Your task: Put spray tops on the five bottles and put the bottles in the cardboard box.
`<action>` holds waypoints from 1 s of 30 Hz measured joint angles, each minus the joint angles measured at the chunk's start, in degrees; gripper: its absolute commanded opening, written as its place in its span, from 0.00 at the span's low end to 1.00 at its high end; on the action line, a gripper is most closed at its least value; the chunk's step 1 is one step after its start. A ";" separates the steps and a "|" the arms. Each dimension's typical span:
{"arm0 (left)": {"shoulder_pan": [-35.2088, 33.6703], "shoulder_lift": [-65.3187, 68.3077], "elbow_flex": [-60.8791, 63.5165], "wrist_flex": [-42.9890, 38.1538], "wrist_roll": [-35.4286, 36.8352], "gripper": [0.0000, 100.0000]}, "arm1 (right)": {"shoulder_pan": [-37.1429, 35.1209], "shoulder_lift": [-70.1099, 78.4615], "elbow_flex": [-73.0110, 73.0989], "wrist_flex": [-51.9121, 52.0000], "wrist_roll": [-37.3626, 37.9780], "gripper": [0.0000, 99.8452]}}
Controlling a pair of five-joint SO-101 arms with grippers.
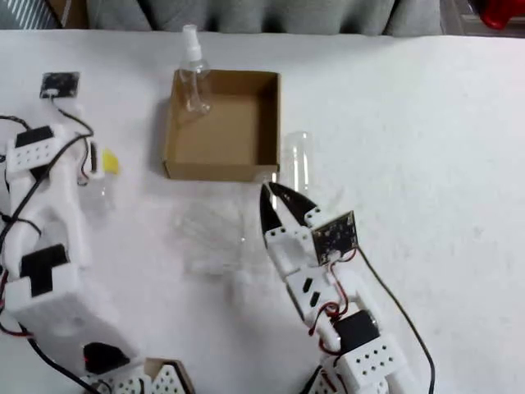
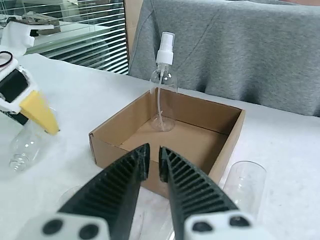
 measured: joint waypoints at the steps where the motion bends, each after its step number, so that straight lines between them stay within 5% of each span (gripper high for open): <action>1: -0.09 1.23 -1.23 -0.09 2.11 0.28 | 0.00 0.00 0.00 0.00 0.00 0.02; 13: 3.34 -2.37 -11.87 10.73 0.97 0.28 | 0.00 0.00 0.00 0.00 0.00 0.02; 17: 8.35 -1.49 -12.66 10.73 -1.93 0.15 | -0.09 0.00 0.00 0.00 0.00 0.02; 20: 10.73 3.25 -15.56 10.20 -3.25 0.01 | 0.00 0.00 0.00 0.00 0.00 0.02; 30: 10.02 24.70 -40.09 15.65 -3.69 0.02 | 0.00 0.00 0.00 0.00 0.00 0.02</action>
